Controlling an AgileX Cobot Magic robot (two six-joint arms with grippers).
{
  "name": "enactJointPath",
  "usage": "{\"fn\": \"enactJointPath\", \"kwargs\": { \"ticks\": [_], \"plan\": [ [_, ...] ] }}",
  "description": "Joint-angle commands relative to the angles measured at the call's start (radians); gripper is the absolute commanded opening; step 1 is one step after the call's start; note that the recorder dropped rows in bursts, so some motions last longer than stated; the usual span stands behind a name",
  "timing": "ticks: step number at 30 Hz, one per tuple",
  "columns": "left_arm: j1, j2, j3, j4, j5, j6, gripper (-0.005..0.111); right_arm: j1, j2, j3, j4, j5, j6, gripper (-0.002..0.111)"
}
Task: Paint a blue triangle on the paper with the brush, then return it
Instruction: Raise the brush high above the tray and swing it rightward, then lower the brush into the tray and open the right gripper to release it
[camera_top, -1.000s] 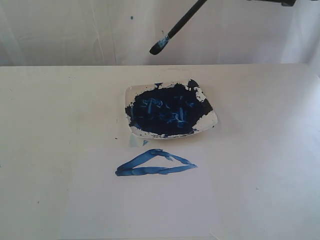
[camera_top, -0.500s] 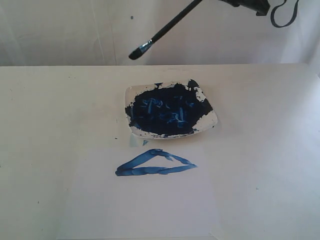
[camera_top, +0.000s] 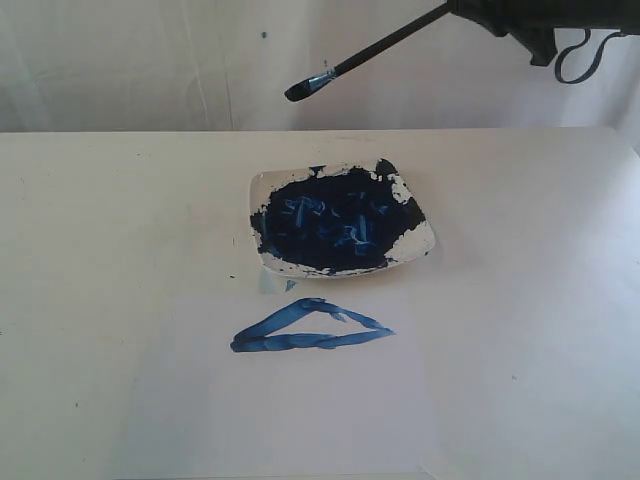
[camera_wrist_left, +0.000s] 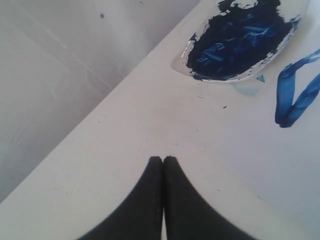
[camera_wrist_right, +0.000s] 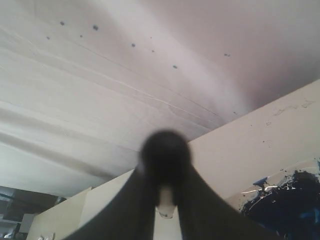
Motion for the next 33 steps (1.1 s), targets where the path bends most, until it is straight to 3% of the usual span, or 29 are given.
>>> {"fn": "enactJointPath", "kwargs": {
  "ticks": [1, 7, 19, 23, 29, 33],
  "plan": [
    [-0.012, -0.044, 0.056, 0.007, -0.038, 0.043, 0.000, -0.005, -0.001, -0.004, 0.006, -0.003, -0.013, 0.000],
    [-0.011, -0.038, 0.058, 0.007, -0.050, 0.043, 0.000, -0.005, 0.002, -0.002, -0.048, 0.013, -0.005, 0.000],
    [-0.011, -0.034, 0.058, 0.007, -0.054, 0.043, 0.000, -0.012, 0.095, -0.002, -0.109, 0.021, 0.297, 0.000],
    [-0.011, -0.034, 0.058, 0.007, -0.054, 0.043, 0.000, -0.058, 0.157, -0.002, -0.107, 0.104, 0.410, 0.000],
    [-0.011, -0.054, 0.058, 0.007, -0.060, 0.043, 0.000, -0.137, 0.242, -0.002, -0.107, 0.280, 0.410, 0.000],
    [-0.011, -0.053, 0.058, 0.007, -0.065, 0.043, 0.000, -0.150, 0.290, -0.002, -0.107, 0.303, 0.410, 0.000]
  ]
}}
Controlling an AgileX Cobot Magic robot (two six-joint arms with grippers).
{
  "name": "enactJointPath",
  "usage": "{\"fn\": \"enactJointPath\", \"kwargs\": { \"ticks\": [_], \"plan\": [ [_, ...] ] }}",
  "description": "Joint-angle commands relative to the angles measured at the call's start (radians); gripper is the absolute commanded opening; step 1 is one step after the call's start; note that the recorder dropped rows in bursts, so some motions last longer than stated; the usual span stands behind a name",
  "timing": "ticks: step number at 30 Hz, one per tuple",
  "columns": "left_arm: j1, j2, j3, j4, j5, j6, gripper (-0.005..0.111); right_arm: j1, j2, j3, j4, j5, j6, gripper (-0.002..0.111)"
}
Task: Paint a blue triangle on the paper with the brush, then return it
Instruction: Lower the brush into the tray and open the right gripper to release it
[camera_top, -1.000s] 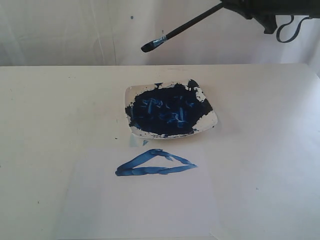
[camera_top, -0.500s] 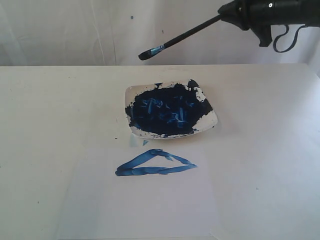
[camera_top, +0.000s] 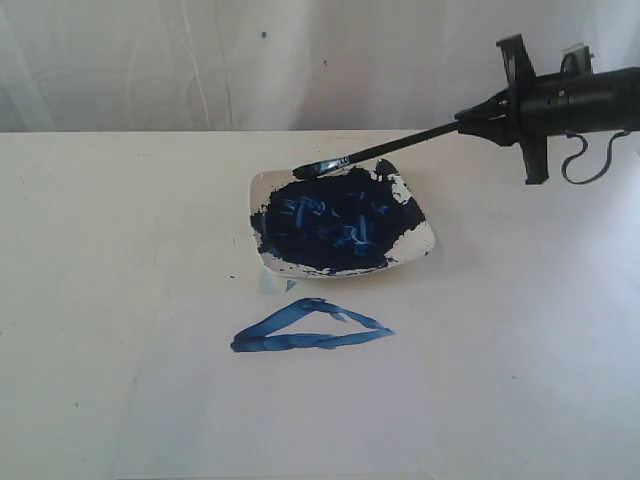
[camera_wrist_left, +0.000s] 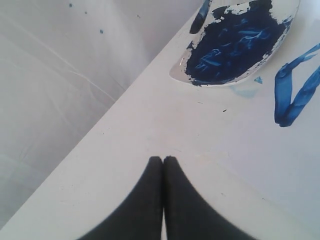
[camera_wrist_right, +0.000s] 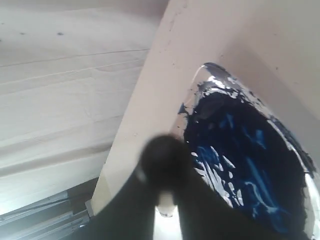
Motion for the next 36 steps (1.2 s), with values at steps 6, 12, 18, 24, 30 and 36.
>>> {"fn": "enactJointPath", "kwargs": {
  "ticks": [6, 12, 18, 24, 30, 36],
  "plan": [
    [-0.003, -0.007, 0.006, 0.000, -0.018, -0.001, 0.000, -0.015, 0.094, -0.002, 0.010, 0.042, -0.001, 0.000],
    [-0.003, -0.007, 0.006, 0.000, -0.018, -0.001, 0.000, -0.015, 0.153, -0.002, 0.057, 0.043, 0.004, 0.000],
    [-0.003, -0.007, 0.006, 0.000, -0.025, -0.001, 0.000, -0.015, 0.178, -0.002, 0.090, 0.021, -0.008, 0.000],
    [-0.003, -0.030, 0.006, 0.000, -0.025, -0.003, 0.000, -0.015, 0.184, -0.002, 0.086, -0.032, -0.008, 0.000],
    [-0.004, -0.030, 0.006, 0.000, -0.025, -0.003, 0.000, -0.015, 0.189, -0.002, 0.077, -0.052, -0.008, 0.011],
    [-0.004, -0.030, 0.006, 0.000, -0.025, -0.003, 0.000, -0.019, 0.189, -0.002, 0.081, -0.026, -0.008, 0.056]
  ]
}}
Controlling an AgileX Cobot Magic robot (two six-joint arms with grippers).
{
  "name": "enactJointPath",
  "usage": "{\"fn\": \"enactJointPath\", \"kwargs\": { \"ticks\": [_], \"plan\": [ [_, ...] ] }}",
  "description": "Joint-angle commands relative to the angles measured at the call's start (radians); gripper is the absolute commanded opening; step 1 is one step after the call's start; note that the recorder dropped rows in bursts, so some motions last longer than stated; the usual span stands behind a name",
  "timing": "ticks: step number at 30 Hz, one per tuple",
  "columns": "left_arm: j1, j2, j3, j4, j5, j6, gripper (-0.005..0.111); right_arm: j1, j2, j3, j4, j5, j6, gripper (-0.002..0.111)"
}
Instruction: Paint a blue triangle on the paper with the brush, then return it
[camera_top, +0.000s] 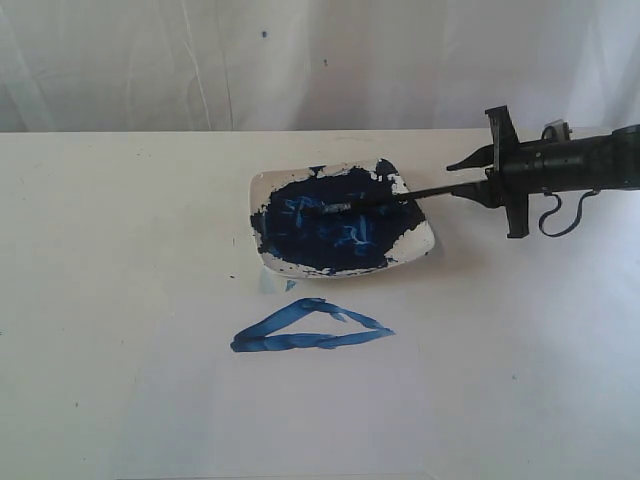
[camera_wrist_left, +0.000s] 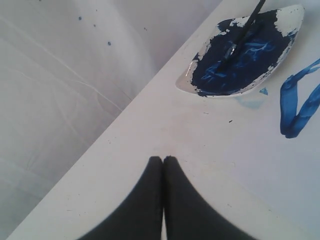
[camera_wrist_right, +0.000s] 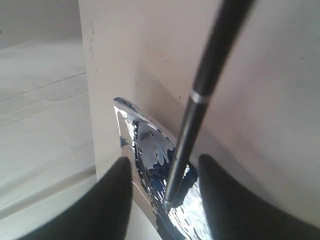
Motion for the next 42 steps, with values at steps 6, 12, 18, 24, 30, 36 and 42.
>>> {"fn": "enactJointPath", "kwargs": {
  "ticks": [6, 12, 18, 24, 30, 36, 42],
  "plan": [
    [-0.004, -0.006, 0.006, -0.004, -0.004, -0.003, 0.000, -0.045, -0.002, -0.002, 0.007, 0.175, -0.008, 0.060],
    [-0.004, -0.006, 0.006, -0.004, -0.004, -0.003, 0.000, -0.083, -0.006, -0.002, 0.007, 0.360, -0.008, 0.056],
    [-0.004, -0.006, 0.006, -0.004, -0.004, -0.003, 0.000, -0.091, -0.057, -0.002, 0.009, 0.438, -0.013, 0.029],
    [-0.004, -0.006, 0.006, -0.004, -0.005, -0.001, 0.000, -0.090, -0.199, -0.002, -0.051, 0.438, -0.136, 0.000],
    [-0.004, -0.006, 0.006, -0.004, -0.007, -0.001, 0.000, -0.071, -0.467, -0.002, -0.375, 0.438, -0.221, 0.000],
    [-0.004, -0.006, 0.006, -0.004, -0.007, -0.005, 0.000, 0.002, -0.772, 0.042, -0.897, 0.277, -0.068, 0.000],
    [-0.004, -0.006, 0.006, -0.004, 0.000, -0.032, 0.000, 0.009, -0.968, 0.057, -1.036, 0.177, -0.054, 0.000]
  ]
}}
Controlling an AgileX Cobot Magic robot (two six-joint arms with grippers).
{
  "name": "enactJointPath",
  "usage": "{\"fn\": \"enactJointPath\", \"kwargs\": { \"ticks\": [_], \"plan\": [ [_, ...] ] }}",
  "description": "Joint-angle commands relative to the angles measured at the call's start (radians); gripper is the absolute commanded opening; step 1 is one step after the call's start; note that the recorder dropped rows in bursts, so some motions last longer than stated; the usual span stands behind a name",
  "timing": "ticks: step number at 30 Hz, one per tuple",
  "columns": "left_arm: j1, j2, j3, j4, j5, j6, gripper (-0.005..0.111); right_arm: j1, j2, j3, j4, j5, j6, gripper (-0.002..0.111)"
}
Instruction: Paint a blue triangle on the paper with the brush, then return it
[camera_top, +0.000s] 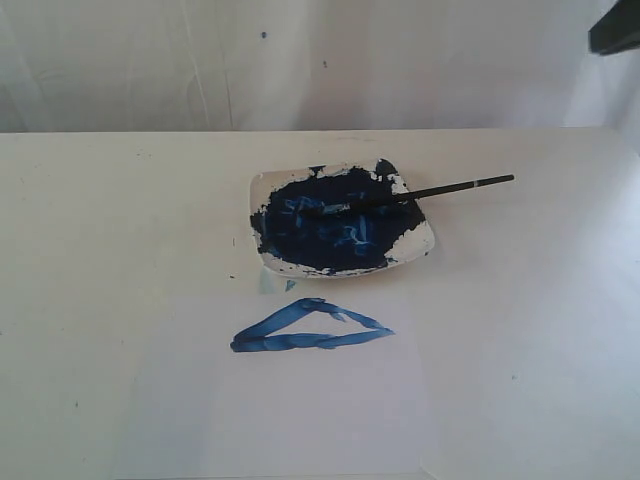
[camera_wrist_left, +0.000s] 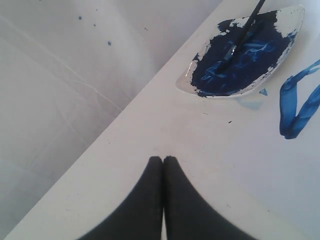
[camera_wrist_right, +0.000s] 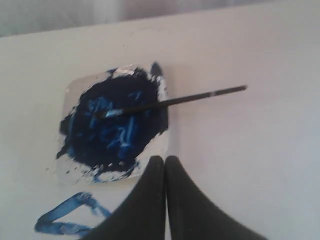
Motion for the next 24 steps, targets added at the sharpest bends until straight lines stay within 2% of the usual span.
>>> {"fn": "enactJointPath", "kwargs": {
  "ticks": [1, 7, 12, 17, 24],
  "plan": [
    [-0.004, -0.006, 0.006, -0.004, 0.009, -0.036, 0.000, 0.004, -0.109, 0.007, -0.069, -0.068, 0.013, 0.000],
    [-0.004, -0.006, 0.006, -0.006, 0.037, -0.044, 0.000, 0.004, -0.207, 0.007, -0.055, -0.070, 0.013, 0.000],
    [-0.004, -0.006, 0.006, -0.102, 0.035, -0.211, 0.000, 0.004, -0.249, 0.007, -0.055, -0.070, 0.013, 0.000],
    [-0.004, -0.006, 0.006, -0.111, 0.114, -0.374, 0.000, 0.004, -0.262, 0.007, -0.055, -0.070, 0.013, 0.000],
    [-0.004, -0.006, 0.006, -0.112, 0.156, -0.379, 0.000, 0.004, -0.268, 0.007, -0.059, -0.070, 0.013, 0.000]
  ]
}}
